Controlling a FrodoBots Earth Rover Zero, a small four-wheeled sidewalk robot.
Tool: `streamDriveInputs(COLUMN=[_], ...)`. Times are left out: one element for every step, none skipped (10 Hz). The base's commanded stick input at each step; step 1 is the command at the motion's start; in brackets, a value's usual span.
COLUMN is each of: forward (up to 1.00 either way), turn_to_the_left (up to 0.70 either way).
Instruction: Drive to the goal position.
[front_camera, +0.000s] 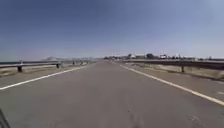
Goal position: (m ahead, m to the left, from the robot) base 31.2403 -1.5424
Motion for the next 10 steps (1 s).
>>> streamDriveInputs(forward=[1.00,1.00,1.00,1.00,1.00,1.00,1.00,1.00,1.00,1.00], turn_to_the_left=[0.24,0.14,0.03,0.00,0.00,0.00,0.00,0.00,0.00,0.00])
